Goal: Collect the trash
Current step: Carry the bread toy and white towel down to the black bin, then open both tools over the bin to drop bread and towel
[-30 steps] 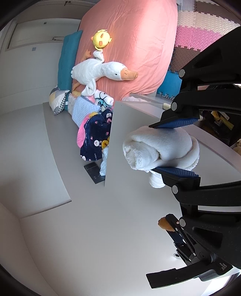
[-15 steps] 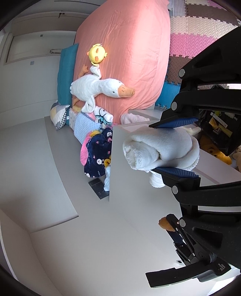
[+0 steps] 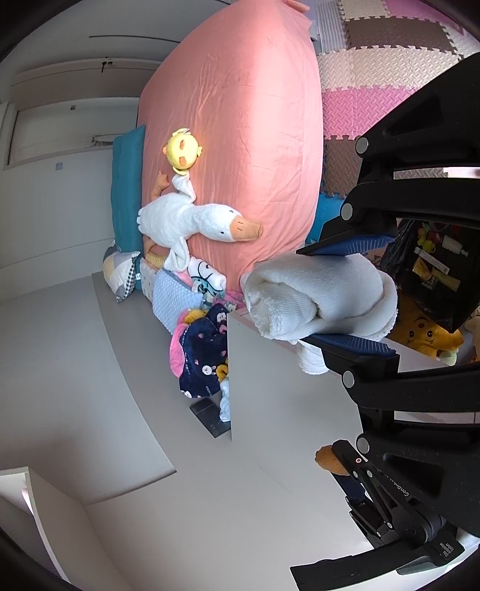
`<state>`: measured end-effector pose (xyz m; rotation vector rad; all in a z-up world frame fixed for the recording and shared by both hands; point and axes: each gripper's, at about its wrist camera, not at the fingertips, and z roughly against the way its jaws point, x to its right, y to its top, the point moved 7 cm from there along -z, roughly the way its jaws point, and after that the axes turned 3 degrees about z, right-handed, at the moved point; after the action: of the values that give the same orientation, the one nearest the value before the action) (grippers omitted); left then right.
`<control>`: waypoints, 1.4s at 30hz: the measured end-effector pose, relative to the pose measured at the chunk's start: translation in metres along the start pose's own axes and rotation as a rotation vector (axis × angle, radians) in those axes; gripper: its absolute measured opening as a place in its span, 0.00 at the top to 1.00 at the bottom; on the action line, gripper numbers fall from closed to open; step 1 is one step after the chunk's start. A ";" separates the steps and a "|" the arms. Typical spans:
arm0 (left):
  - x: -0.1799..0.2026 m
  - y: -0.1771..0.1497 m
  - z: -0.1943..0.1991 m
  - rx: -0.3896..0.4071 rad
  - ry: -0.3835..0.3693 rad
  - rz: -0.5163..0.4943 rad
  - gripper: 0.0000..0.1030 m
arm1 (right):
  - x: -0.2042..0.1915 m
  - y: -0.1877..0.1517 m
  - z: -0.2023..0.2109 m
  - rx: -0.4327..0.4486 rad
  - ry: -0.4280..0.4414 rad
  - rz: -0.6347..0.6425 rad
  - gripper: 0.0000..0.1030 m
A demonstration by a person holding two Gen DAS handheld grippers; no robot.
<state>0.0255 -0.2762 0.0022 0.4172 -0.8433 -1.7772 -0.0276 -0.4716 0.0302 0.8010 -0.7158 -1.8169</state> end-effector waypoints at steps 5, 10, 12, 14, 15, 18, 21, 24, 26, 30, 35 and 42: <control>0.020 -0.006 -0.003 -0.015 -0.025 -0.039 0.60 | 0.023 -0.006 0.005 0.002 -0.028 -0.034 0.61; 0.035 -0.014 -0.006 -0.027 -0.051 -0.067 0.60 | 0.041 -0.014 0.009 -0.001 -0.059 -0.056 0.61; 0.039 -0.016 -0.006 -0.033 -0.064 -0.074 0.60 | 0.046 -0.018 0.011 0.000 -0.072 -0.063 0.61; 0.042 -0.018 -0.005 -0.035 -0.074 -0.079 0.60 | 0.050 -0.021 0.013 0.002 -0.081 -0.070 0.61; 0.043 -0.019 -0.004 -0.035 -0.078 -0.083 0.60 | 0.052 -0.023 0.014 0.004 -0.087 -0.072 0.61; 0.048 -0.022 -0.003 -0.040 -0.093 -0.101 0.60 | 0.057 -0.028 0.016 0.005 -0.114 -0.066 0.60; 0.054 -0.027 -0.003 -0.047 -0.116 -0.116 0.60 | 0.061 -0.032 0.015 0.001 -0.117 -0.071 0.60; 0.061 -0.033 -0.008 -0.064 -0.122 -0.140 0.60 | 0.066 -0.036 0.013 -0.009 -0.118 -0.079 0.60; 0.064 -0.038 -0.012 -0.074 -0.123 -0.153 0.60 | 0.069 -0.038 0.011 -0.016 -0.121 -0.081 0.60; 0.066 -0.044 -0.019 -0.093 -0.121 -0.170 0.60 | 0.071 -0.040 0.008 -0.025 -0.124 -0.084 0.60; 0.067 -0.048 -0.023 -0.107 -0.117 -0.179 0.60 | 0.069 -0.041 0.003 -0.033 -0.121 -0.078 0.60; 0.063 -0.052 -0.031 -0.125 -0.109 -0.180 0.60 | 0.066 -0.042 -0.005 -0.051 -0.123 -0.065 0.60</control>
<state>-0.0130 -0.3362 -0.0485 0.3240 -0.7851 -2.0225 -0.0663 -0.5193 -0.0183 0.6904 -0.7265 -1.9484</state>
